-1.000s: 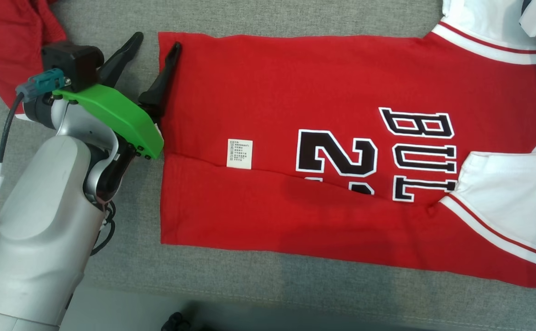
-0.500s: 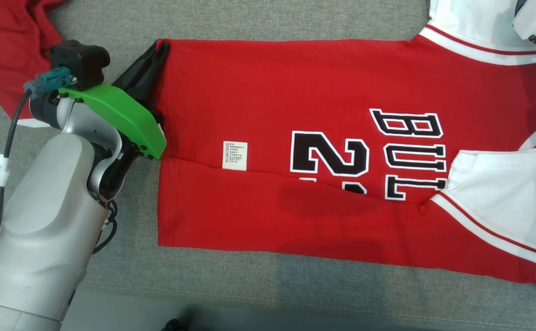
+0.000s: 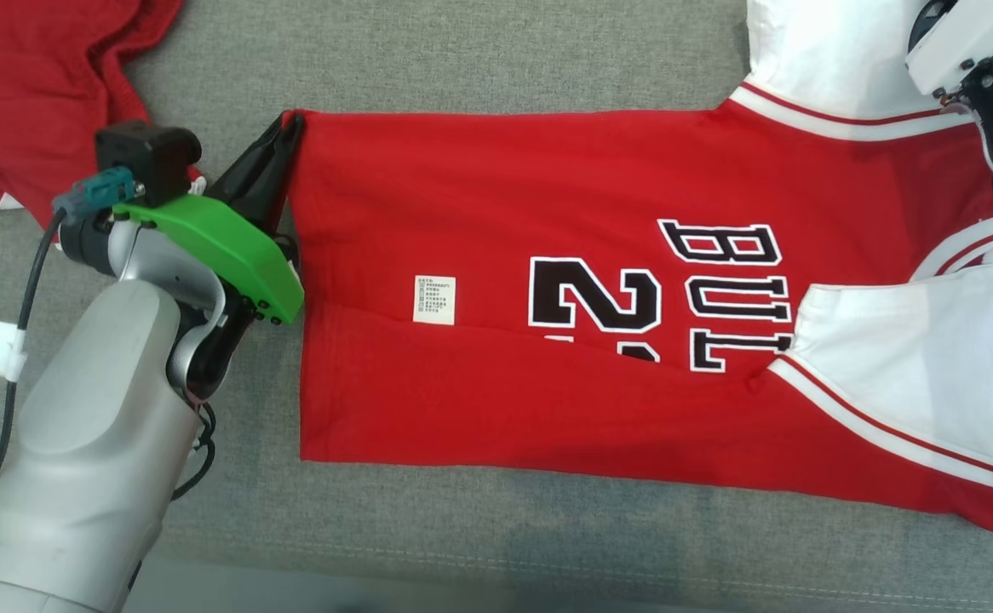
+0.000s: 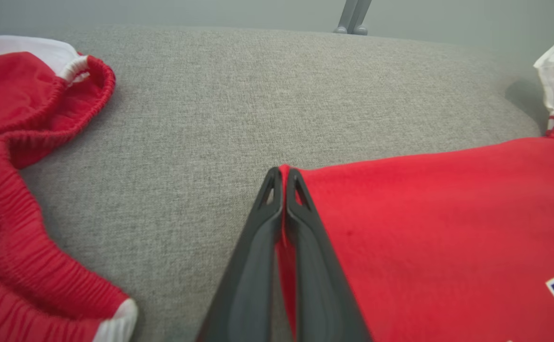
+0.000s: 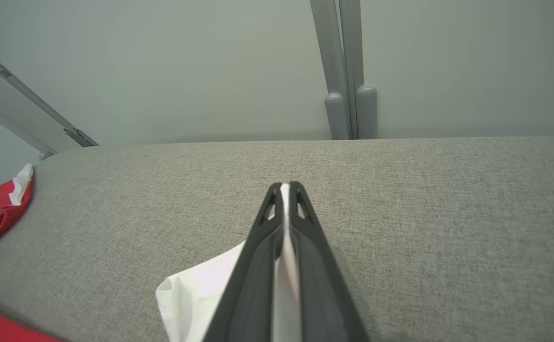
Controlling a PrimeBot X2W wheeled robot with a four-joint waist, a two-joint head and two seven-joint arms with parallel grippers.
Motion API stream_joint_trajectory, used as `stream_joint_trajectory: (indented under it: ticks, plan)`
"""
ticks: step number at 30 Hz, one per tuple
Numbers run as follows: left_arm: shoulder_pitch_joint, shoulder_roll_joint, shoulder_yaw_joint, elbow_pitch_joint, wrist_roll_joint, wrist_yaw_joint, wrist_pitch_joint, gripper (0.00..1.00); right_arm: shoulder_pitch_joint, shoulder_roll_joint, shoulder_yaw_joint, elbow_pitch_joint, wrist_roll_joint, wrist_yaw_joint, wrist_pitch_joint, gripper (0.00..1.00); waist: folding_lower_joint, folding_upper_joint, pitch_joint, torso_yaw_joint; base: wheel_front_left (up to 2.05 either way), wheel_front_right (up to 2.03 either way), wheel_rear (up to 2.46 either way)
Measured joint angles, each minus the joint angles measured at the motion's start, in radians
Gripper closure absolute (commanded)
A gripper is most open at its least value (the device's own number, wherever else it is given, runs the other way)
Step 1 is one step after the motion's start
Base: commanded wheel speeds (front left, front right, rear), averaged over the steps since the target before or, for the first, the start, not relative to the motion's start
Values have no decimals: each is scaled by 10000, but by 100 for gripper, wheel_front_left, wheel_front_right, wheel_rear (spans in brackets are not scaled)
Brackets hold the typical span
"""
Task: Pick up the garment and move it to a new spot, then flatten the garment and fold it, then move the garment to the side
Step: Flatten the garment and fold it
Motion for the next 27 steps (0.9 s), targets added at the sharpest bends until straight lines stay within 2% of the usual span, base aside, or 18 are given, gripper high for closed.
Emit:
stream_joint_trajectory:
  ticks: [13,27]
  plan:
    - [1108,360,-416,221,-270,-4,-543,100,1774,63,1390,-742,846,0,-1072,100,0,1,-1315,-437,0,0,0]
    - [2143,761,-817,366,-453,-12,-644,100,3764,-249,2004,-1078,2115,0,-1524,100,-1,0,-2667,-1020,0,0,0]
